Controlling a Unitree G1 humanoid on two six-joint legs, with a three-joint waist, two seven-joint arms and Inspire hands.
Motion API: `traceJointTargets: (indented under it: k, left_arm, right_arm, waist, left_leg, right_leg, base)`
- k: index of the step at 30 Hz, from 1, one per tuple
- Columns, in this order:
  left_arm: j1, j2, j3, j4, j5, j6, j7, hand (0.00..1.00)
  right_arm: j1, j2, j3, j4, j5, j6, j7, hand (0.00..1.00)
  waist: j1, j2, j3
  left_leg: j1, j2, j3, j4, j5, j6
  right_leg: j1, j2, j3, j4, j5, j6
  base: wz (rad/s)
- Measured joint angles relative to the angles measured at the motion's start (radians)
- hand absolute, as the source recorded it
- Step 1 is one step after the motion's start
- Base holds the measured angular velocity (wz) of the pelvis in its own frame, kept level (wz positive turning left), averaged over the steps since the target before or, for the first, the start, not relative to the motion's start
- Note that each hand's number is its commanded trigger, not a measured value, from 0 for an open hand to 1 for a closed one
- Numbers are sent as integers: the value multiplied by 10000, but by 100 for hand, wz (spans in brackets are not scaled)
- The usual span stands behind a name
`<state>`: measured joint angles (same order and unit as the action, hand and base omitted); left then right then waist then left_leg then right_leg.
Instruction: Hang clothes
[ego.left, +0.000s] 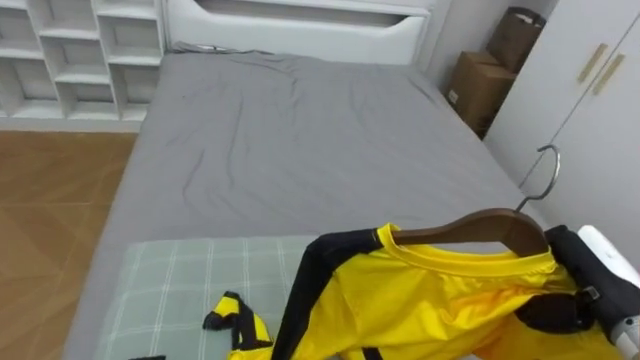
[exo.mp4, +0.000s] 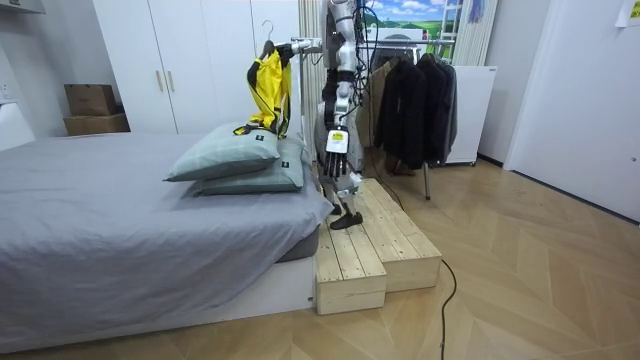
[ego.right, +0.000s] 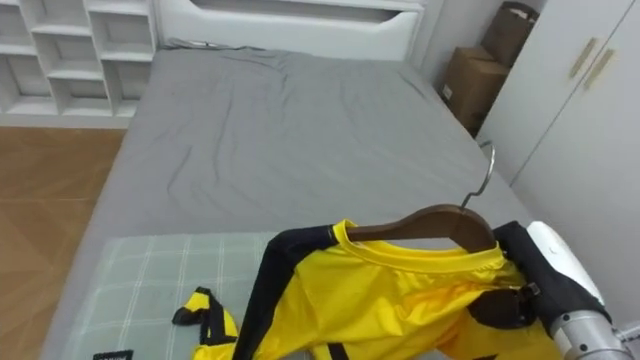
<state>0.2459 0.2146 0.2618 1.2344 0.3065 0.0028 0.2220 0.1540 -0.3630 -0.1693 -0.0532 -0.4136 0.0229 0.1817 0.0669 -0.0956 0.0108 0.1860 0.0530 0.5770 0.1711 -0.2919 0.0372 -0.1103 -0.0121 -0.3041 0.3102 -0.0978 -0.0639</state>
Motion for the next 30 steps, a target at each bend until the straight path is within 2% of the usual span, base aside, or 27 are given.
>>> traceJointTargets:
  k: [1,4,6,7,8,9,10,11,12,13,14,15,16,17,18,19,20,21,22,23,24,25,26,27,28,29,30]
  left_arm:
    - [12,1,-90,-5,5,41,-2,0]
    - [-138,-44,-166,-38,110,371,-107,0]
    - [-166,0,-361,-64,111,551,-127,0]
    - [-183,16,-466,-64,105,609,-148,0]
    - [-197,60,-721,-65,99,715,-194,0]
    - [-280,114,-890,-73,103,809,-256,0]
    - [-343,116,-934,-92,104,824,-312,0]
    - [-431,115,-1109,-111,104,837,-373,0]
    - [-562,121,-1119,-87,107,950,-376,0]
    - [-627,145,-1100,-68,103,1079,-374,0]
    - [-678,220,-1115,44,93,1304,-359,0]
    - [-762,219,-1148,36,83,1495,-346,0]
    - [-756,219,-1169,37,87,1588,-355,0]
    - [-707,205,-1223,36,87,1774,-369,0]
    - [-688,185,-1489,25,87,1956,-370,0]
    - [-694,170,-1651,12,87,1969,-370,0]
    - [-705,96,-1812,-168,126,2035,-371,0]
    - [-756,16,-1846,-354,126,2117,-369,0]
    - [-773,-6,-1855,-423,125,2155,-370,0]
    - [-760,-69,-1900,-567,118,2300,-378,0]
    - [-760,-167,-1981,-561,110,2413,-400,0]
    - [-840,-252,-2022,-548,166,2435,-409,0]
    - [-800,-315,-2014,-667,342,2482,-402,0]
    - [-828,-322,-1953,-793,601,2598,-404,0]
    - [-832,-327,-1960,-850,619,2565,-404,0]
    - [-873,-285,-1941,-1020,630,2401,-358,0]
    - [-914,-300,-1823,-1201,800,2274,-336,0]
  right_arm:
    - [0,0,2,-43,-56,0,0,100]
    - [96,41,14,-427,-298,5,2,100]
    - [96,207,48,-676,-449,87,11,100]
    - [92,209,97,-755,-468,139,11,100]
    - [62,214,269,-789,-541,161,4,100]
    - [71,216,394,-785,-595,193,-3,100]
    - [77,216,399,-785,-591,214,-4,100]
    - [77,216,395,-786,-590,232,-48,100]
    - [88,246,440,-786,-658,243,-190,100]
    - [87,272,534,-790,-717,290,-298,100]
    - [80,278,703,-802,-714,359,-521,100]
    - [-5,285,823,-802,-723,414,-651,100]
    - [-38,287,876,-802,-722,428,-682,100]
    - [-59,284,985,-800,-731,453,-695,100]
    - [-85,290,1123,-799,-714,501,-703,100]
    - [-133,295,1217,-795,-711,542,-703,100]
    - [-215,294,1396,-790,-697,600,-717,100]
    - [-230,295,1516,-787,-706,646,-736,100]
    - [-235,291,1579,-778,-717,659,-737,100]
    - [-238,298,1699,-671,-717,661,-752,100]
    - [-347,310,1832,-383,-739,649,-825,100]
    - [-431,190,1832,-371,-828,645,-905,100]
    - [-498,-2,1839,-491,-1109,614,-1133,100]
    - [-642,12,1853,-476,-1379,753,-1138,100]
    - [-644,47,1859,-474,-1451,880,-1106,100]
    - [-636,165,1860,-491,-1456,943,-991,100]
    - [-639,189,1857,-633,-1462,1000,-972,100]
  waist:
    - [-45,1,-16]
    - [-192,42,-30]
    - [-434,1,-57]
    - [-456,-9,-62]
    - [-470,-44,-87]
    - [-498,-72,-107]
    - [-568,-33,-91]
    - [-642,40,-106]
    - [-735,-15,-112]
    - [-847,-44,-109]
    - [-913,-234,-121]
    - [-802,-304,-73]
    - [-829,-336,-26]
    - [-785,-353,16]
    - [-759,-351,26]
    - [-745,-353,27]
    - [-680,-345,25]
    - [-607,-335,21]
    - [-584,-348,21]
    - [-462,-342,12]
    - [-145,113,23]
    - [-71,308,156]
    - [-213,201,128]
    - [-532,323,70]
    - [-508,390,59]
    - [-631,451,8]
    - [-820,390,10]
  left_leg:
    - [27,1,97,25,-7,-14]
    - [189,171,898,285,-138,-238]
    - [186,511,1653,1155,-294,-503]
    - [171,641,1845,1489,-345,-584]
    - [73,967,2070,2496,-399,-673]
    - [-222,1416,1889,3825,-375,-697]
    - [-374,1687,1714,4499,-329,-750]
    - [-657,2144,1496,5697,-115,-784]
    - [-802,2385,1416,6400,250,-764]
    - [-882,2399,1301,6522,411,-705]
    - [-891,2379,1256,6610,701,-620]
    - [-860,2220,845,6612,670,-570]
    - [-896,2084,457,6608,604,-589]
    - [-1095,1827,-385,6529,391,-621]
    - [-1317,1460,-1267,6157,118,-686]
    - [-1418,1249,-1665,5865,5,-709]
    - [-1517,759,-2340,5111,-135,-762]
    - [-1581,238,-2925,4148,-206,-703]
    - [-1609,-46,-3168,3605,-205,-693]
    - [-1611,-558,-3524,2258,-101,-463]
    - [-1703,-606,-4042,1197,247,-47]
    - [-1800,-442,-4172,1124,308,-253]
    - [-2063,-490,-4230,1329,219,-783]
    - [-2137,-521,-4446,1366,127,-997]
    - [-2104,-507,-4516,1194,117,-972]
    - [-2037,-678,-4628,921,157,-937]
    - [-1920,-713,-4709,652,200,-900]
  right_leg:
    - [-45,23,29,37,-15,-24]
    - [-80,174,-17,28,-103,-165]
    - [-32,187,-298,76,-268,-372]
    - [1,146,-494,136,-355,-433]
    - [102,121,-646,191,-560,-554]
    - [174,247,-368,193,-743,-708]
    - [232,366,-204,193,-776,-761]
    - [275,584,113,263,-810,-806]
    - [276,736,525,383,-861,-875]
    - [271,807,752,358,-861,-883]
    - [245,916,1236,363,-821,-967]
    - [171,1126,1786,321,-696,-1150]
    - [135,1211,2011,316,-660,-1211]
    - [25,1351,2424,286,-594,-1288]
    - [-82,1447,2827,222,-511,-1286]
    - [-129,1486,3099,156,-468,-1222]
    - [-160,1708,3964,-58,-186,-1249]
    - [-123,1905,4925,-349,155,-1117]
    - [-55,2001,5474,-565,335,-1027]
    - [240,2166,6768,-1346,923,-194]
    - [156,2264,7146,-1586,985,966]
    - [-501,1839,5389,-279,284,357]
    - [-1704,1036,4740,2007,-1241,314]
    - [-1981,1500,5175,2376,-1521,-505]
    - [-1941,1639,5338,2167,-1336,-533]
    - [-1583,1771,5658,1346,-734,-684]
    - [-1060,1888,6039,528,-271,-633]
  base:
    - [-50]
    - [-59]
    - [-68]
    - [-92]
    - [-107]
    - [-106]
    - [-96]
    - [-91]
    - [-83]
    - [-73]
    - [-97]
    - [-112]
    - [-127]
    - [-107]
    - [-101]
    - [-105]
    - [-105]
    - [-105]
    - [-105]
    - [-118]
    - [-120]
    - [-106]
    - [-40]
    - [-36]
    - [-33]
    - [-68]
    - [-72]
